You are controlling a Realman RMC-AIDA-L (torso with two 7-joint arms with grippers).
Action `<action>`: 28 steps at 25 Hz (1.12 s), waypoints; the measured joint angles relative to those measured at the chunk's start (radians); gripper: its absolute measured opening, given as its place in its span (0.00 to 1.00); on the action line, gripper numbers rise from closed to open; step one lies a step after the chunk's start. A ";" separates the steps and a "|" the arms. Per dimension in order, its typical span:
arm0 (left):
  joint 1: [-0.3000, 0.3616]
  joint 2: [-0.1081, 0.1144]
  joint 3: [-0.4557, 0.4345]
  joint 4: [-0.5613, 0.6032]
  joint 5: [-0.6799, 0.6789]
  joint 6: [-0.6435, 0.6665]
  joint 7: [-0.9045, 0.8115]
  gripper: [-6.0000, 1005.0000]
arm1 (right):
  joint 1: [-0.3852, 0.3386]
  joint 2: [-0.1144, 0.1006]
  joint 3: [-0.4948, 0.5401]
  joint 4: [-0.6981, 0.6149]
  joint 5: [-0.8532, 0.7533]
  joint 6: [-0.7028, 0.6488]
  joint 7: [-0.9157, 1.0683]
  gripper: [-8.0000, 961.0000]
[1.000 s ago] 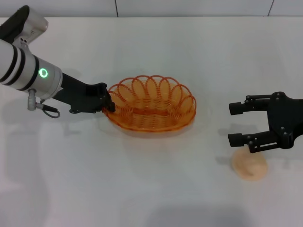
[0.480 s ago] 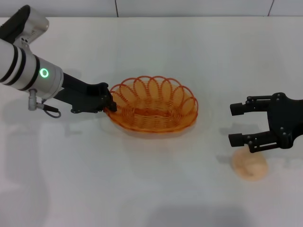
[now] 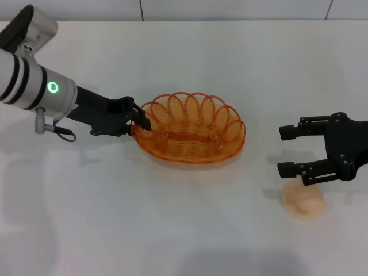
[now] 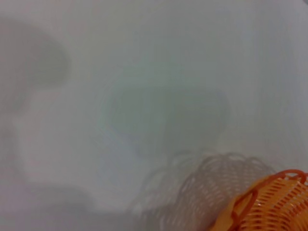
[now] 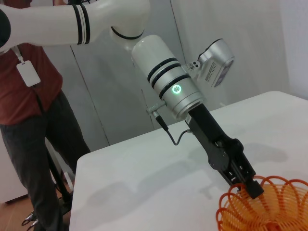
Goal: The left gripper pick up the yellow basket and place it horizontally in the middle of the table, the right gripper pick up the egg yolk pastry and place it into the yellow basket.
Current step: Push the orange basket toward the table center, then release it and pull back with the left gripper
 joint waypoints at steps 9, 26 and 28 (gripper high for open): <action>0.006 0.002 0.000 0.000 -0.011 0.003 0.010 0.46 | 0.000 -0.001 0.000 0.000 0.001 0.000 0.000 0.83; 0.000 0.034 0.001 0.021 -0.123 0.014 0.183 0.87 | 0.002 0.000 0.000 0.000 0.003 0.009 0.000 0.82; 0.004 0.039 0.001 0.041 -0.125 0.014 0.203 0.87 | 0.002 0.000 0.000 0.000 0.003 0.010 0.000 0.82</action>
